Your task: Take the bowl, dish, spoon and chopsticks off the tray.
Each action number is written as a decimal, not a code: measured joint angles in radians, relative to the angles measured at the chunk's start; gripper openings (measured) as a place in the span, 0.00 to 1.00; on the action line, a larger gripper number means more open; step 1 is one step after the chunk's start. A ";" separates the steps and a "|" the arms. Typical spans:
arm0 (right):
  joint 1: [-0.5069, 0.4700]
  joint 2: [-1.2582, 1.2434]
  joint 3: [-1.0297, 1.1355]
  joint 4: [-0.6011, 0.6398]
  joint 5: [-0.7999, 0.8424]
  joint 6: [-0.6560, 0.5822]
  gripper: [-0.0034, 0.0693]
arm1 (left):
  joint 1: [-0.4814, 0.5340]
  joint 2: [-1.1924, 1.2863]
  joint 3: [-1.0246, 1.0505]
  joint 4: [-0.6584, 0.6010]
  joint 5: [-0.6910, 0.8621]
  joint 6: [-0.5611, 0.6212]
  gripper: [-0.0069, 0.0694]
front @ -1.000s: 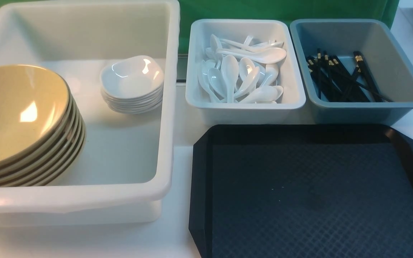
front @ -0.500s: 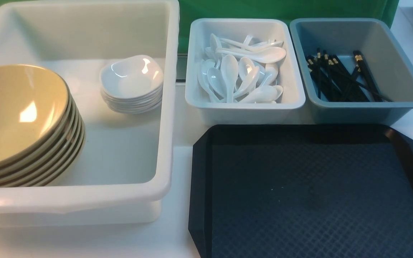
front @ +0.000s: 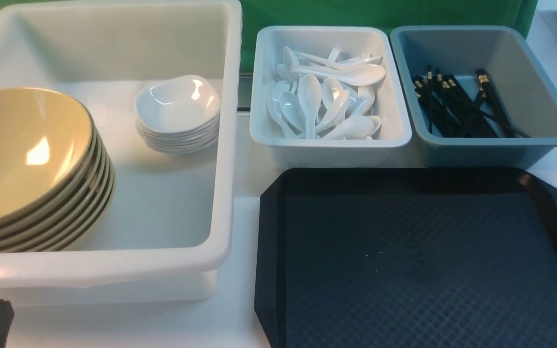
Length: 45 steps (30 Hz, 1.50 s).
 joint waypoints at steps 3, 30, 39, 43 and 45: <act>0.000 0.000 0.000 0.000 0.000 0.000 0.13 | 0.000 0.000 0.000 0.000 0.000 0.000 0.08; 0.000 0.000 0.000 0.000 0.000 0.000 0.16 | 0.000 0.000 0.000 0.000 0.001 -0.003 0.08; 0.000 0.000 0.000 0.000 0.000 0.000 0.18 | -0.001 0.000 0.000 0.000 0.001 -0.003 0.08; 0.000 0.000 0.000 0.000 0.000 0.000 0.18 | -0.001 0.000 0.000 0.000 0.001 -0.003 0.08; 0.000 0.000 0.000 0.000 0.000 0.000 0.18 | -0.001 0.000 0.000 0.000 0.001 -0.003 0.08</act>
